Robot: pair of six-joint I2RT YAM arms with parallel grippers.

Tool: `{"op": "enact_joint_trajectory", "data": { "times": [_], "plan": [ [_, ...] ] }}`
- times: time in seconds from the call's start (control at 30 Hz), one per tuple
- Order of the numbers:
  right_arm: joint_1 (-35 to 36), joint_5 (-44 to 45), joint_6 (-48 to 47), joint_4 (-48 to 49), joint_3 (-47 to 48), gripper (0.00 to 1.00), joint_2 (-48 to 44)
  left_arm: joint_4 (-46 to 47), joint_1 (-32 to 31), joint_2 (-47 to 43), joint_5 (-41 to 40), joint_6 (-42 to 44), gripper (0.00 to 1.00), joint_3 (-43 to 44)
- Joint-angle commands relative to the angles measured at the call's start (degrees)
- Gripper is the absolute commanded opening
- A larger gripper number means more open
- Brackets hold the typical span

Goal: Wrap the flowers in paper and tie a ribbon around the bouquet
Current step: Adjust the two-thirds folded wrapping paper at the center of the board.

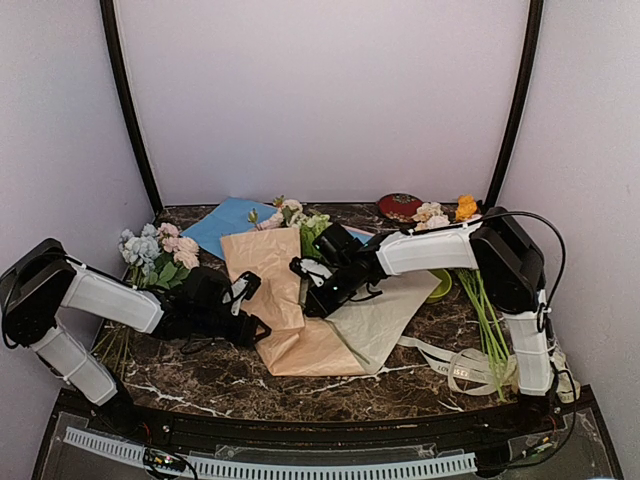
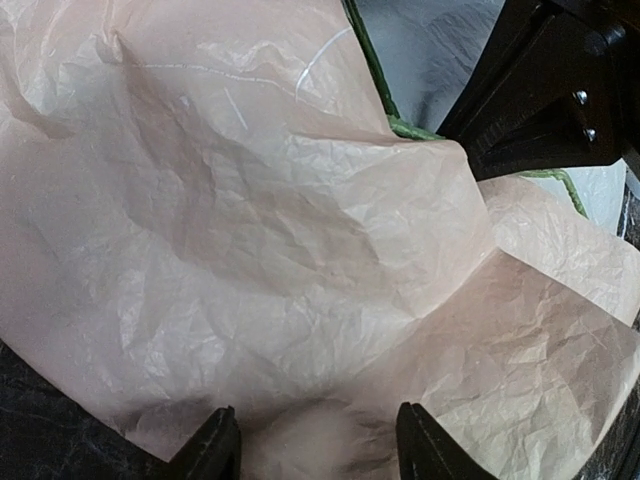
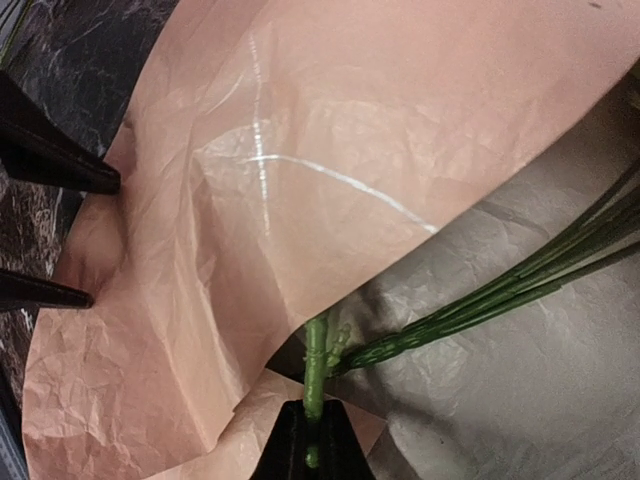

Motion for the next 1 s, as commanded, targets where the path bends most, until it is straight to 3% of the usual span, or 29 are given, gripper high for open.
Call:
{"op": "enact_joint_trajectory", "data": {
  "times": [0.0, 0.23, 0.53, 0.77, 0.97],
  "plan": [
    [0.1, -0.9, 0.3, -1.0, 1.9, 0.00, 0.4, -2.2, -0.7, -1.2, -1.4, 1.2, 0.55, -0.4],
    [-0.2, -1.4, 4.2, 0.8, 1.0, 0.00, -3.6, -2.3, -0.9, -1.3, -1.4, 0.9, 0.54, -1.2],
    [-2.8, -3.6, 21.1, 23.0, -5.7, 0.00, -3.2, 0.6, -1.0, -3.4, -0.4, 0.7, 0.56, -2.4],
    [-2.9, 2.2, 31.3, 34.7, -10.4, 0.00, -2.9, 2.8, -1.0, -2.9, -0.3, 0.5, 0.56, -3.4],
    [-2.3, 3.2, 33.1, 41.0, -11.9, 0.00, -1.3, 4.5, -1.0, -1.1, 0.6, 0.3, 0.56, -2.7]
  ]
}}
